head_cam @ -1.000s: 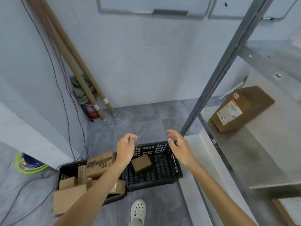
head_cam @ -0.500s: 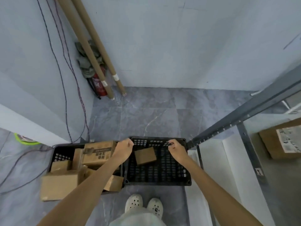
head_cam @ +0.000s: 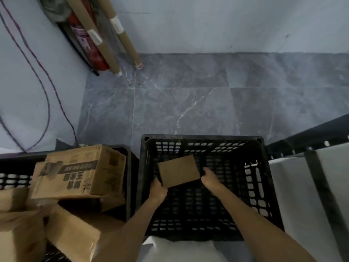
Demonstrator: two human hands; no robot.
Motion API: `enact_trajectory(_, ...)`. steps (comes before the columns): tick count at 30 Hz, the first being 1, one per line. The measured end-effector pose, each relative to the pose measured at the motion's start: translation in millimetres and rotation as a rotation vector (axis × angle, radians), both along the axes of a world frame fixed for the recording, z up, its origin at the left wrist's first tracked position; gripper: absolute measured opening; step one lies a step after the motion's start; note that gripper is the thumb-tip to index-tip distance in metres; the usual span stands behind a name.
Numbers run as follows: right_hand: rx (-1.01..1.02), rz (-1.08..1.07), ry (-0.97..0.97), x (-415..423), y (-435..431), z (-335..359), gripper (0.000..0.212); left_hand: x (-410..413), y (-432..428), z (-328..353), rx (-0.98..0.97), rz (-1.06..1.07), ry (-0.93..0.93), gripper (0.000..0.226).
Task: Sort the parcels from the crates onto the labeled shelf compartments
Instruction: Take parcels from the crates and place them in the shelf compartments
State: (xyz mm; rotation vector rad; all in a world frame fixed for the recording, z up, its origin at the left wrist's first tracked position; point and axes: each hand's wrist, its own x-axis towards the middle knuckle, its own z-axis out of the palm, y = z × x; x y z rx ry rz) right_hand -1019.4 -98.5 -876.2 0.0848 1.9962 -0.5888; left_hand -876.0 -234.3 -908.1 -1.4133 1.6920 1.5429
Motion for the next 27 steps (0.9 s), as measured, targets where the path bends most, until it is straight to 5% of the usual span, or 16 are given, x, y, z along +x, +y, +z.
enact_trajectory(5,-0.134,0.002,-0.109,-1.8,0.6,-58.4,0.07,-6.2,0.4,-64.0,0.213,0.219,0.024,0.079)
enact_trajectory(13,0.012,-0.244,-0.315,11.8,48.2,-0.8,0.063,14.8,24.4,-4.7,0.241,0.223,-0.061,0.039)
enact_trajectory(16,-0.021,-0.38,-0.319,24.0,71.7,70.8,0.058,19.5,32.6,73.2,0.186,0.221,-0.027,0.014)
enact_trajectory(23,-0.196,-0.603,-0.157,9.5,79.4,324.0,0.019,-6.4,21.1,325.8,0.21,0.317,0.108,0.023)
enact_trajectory(27,-0.301,-0.596,-0.047,-2.0,66.4,472.6,0.045,-10.7,6.3,482.3,0.121,0.298,0.231,0.041)
